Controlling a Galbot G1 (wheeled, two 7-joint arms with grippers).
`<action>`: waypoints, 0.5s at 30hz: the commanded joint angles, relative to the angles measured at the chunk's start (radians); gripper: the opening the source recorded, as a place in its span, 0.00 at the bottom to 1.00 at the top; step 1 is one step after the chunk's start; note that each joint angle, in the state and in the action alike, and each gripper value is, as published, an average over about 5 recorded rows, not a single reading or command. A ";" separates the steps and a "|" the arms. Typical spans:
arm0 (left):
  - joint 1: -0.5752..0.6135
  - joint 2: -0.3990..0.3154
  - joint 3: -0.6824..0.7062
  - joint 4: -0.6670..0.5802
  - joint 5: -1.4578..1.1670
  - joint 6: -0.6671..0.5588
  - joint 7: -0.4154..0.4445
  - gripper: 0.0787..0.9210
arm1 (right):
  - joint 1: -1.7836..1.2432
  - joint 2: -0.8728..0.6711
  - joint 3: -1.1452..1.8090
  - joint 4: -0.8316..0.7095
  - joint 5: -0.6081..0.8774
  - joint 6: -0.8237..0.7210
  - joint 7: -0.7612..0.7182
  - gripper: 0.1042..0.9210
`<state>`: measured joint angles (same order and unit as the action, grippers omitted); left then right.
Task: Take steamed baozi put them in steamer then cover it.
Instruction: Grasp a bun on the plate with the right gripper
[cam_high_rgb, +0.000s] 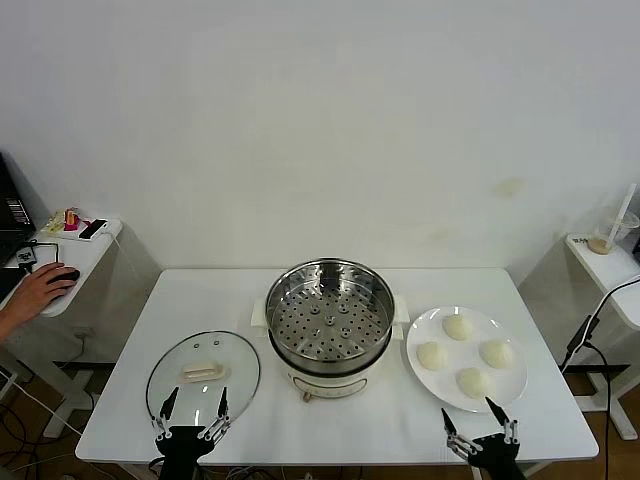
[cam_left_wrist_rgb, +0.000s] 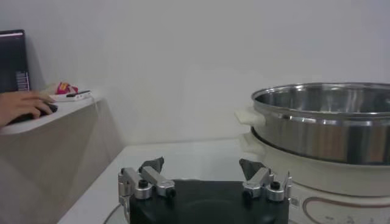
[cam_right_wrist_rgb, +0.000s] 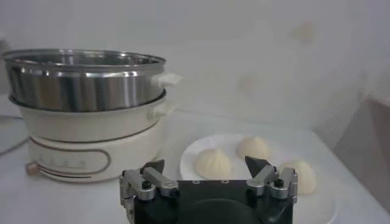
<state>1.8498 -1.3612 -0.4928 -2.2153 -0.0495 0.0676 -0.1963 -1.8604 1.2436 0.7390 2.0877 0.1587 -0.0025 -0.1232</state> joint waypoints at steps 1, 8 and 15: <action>0.007 -0.014 -0.004 -0.020 0.087 0.070 0.042 0.88 | 0.146 -0.218 0.156 -0.074 -0.275 -0.092 -0.072 0.88; 0.016 -0.030 -0.017 -0.023 0.136 0.068 0.064 0.88 | 0.358 -0.449 0.171 -0.216 -0.446 -0.155 -0.306 0.88; 0.014 -0.034 -0.027 -0.026 0.151 0.068 0.070 0.88 | 0.653 -0.708 -0.006 -0.393 -0.513 -0.140 -0.567 0.88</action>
<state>1.8636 -1.3895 -0.5148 -2.2347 0.0560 0.1167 -0.1426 -1.6023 0.9223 0.8462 1.9281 -0.1552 -0.1103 -0.3390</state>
